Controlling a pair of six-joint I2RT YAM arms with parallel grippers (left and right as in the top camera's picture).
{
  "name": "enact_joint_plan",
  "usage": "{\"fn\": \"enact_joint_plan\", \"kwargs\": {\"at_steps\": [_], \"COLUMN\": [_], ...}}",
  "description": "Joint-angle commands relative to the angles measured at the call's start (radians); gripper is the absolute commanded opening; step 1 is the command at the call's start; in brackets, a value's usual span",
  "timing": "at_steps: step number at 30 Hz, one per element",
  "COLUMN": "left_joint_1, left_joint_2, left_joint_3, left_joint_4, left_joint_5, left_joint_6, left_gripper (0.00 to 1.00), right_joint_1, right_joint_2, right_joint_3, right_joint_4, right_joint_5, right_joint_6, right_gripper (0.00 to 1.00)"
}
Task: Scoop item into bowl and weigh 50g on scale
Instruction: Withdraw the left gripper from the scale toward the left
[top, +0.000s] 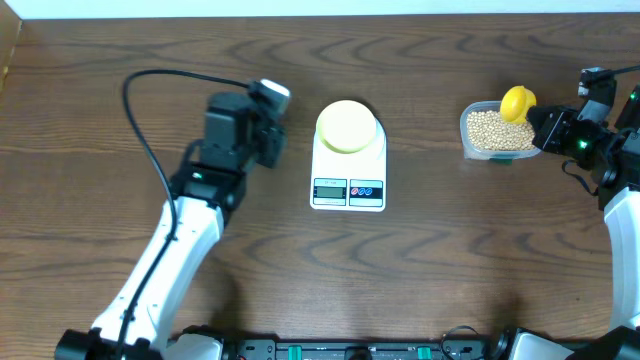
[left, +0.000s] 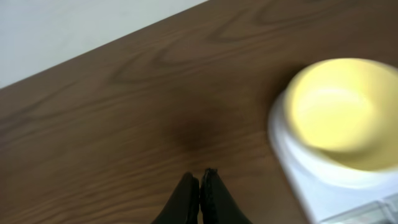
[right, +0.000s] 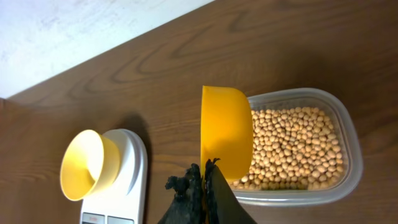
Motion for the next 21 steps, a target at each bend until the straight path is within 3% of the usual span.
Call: {"fn": "enact_joint_plan", "kwargs": {"at_steps": [1,13,21], "left_joint_1": [0.072,0.089,0.074], "left_joint_2": [0.063,0.113,0.113], "left_joint_3": [0.006,0.006,0.006], "left_joint_4": [0.042,0.035,-0.014], "left_joint_5": [-0.015,0.079,0.130], "left_joint_6": [-0.019,-0.080,-0.080], "left_gripper": [0.07,0.08,0.07], "right_joint_1": [-0.003,-0.004,-0.004], "right_joint_2": [-0.005,-0.005,-0.005], "right_joint_3": [0.012,0.012,0.012], "right_joint_4": [-0.001,-0.005,-0.052], "right_joint_5": [0.025,0.091,0.130], "right_joint_6": [-0.107,-0.016,-0.118], "right_gripper": [0.01,0.01,0.01]}}
